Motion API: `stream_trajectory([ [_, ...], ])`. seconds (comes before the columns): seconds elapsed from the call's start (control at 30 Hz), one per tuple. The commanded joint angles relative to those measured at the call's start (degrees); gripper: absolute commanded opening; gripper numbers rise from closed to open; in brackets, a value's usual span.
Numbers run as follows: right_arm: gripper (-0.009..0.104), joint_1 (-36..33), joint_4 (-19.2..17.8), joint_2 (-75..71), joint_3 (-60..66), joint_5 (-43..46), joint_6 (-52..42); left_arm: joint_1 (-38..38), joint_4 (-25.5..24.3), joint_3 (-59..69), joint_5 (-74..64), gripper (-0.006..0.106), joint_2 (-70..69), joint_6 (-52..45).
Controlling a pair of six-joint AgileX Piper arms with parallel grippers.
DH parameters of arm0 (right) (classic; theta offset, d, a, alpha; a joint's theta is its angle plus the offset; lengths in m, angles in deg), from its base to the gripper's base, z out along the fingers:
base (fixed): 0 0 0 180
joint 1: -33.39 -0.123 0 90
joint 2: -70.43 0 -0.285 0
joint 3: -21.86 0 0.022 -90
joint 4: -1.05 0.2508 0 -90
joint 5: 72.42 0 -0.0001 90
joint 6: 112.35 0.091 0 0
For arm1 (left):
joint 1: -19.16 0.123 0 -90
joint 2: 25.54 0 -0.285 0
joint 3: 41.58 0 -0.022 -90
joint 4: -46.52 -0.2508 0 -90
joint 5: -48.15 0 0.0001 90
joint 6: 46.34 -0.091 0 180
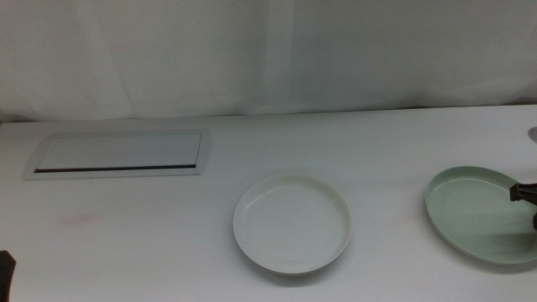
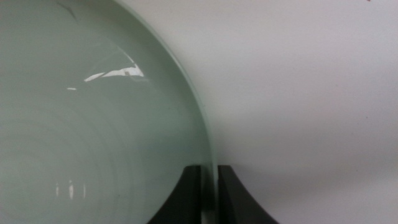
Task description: Stack the three bowls on top of each other.
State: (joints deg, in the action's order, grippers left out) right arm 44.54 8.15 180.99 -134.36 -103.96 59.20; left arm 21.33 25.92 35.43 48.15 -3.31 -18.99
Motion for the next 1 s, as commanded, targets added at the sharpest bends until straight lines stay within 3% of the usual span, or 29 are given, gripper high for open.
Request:
stream_trajectory([
  [0.0, -0.002, 0.2, -3.0, 1.7, 0.8, -0.4, 0.1, 0.2, 0.1, 2.2, 0.8, -0.002, -0.4, 0.2],
  [0.3, -0.002, 0.2, -3.0, 1.0, 0.8, -0.4, 0.8, 0.2, 0.1, 2.2, 0.8, -0.002, -0.4, 0.2],
  [0.97, -0.002, 0.2, -1.3, -19.2, -0.8, -8.4, -0.9, 0.2, 0.1, 2.2, 0.8, -0.002, -0.4, 0.2],
])
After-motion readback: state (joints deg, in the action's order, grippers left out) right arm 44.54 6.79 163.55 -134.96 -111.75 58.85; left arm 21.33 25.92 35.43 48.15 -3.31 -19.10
